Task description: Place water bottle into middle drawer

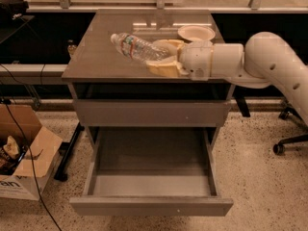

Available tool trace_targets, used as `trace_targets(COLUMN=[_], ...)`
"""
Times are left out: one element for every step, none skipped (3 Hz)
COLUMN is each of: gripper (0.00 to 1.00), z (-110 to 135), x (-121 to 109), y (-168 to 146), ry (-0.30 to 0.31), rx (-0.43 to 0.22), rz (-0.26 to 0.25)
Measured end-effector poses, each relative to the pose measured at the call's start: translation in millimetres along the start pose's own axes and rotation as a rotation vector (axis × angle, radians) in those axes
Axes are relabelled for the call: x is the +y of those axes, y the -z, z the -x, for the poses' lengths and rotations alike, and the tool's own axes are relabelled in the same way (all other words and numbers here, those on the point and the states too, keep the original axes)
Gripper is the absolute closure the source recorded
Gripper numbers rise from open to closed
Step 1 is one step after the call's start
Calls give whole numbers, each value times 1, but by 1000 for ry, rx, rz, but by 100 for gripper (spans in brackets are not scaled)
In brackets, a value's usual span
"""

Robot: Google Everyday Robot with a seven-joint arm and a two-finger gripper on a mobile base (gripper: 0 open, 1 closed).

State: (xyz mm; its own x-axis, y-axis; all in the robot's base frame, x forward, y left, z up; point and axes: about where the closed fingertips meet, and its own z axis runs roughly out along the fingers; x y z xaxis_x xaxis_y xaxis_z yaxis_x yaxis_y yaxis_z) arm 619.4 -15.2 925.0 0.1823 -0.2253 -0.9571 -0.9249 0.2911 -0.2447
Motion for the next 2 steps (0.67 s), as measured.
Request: trace_targets(gripper=[100,100], z=[-8,-54], x=[40,76], y=[50,78], ry=[-44,-180], rx=[49,141], rz=[63,102])
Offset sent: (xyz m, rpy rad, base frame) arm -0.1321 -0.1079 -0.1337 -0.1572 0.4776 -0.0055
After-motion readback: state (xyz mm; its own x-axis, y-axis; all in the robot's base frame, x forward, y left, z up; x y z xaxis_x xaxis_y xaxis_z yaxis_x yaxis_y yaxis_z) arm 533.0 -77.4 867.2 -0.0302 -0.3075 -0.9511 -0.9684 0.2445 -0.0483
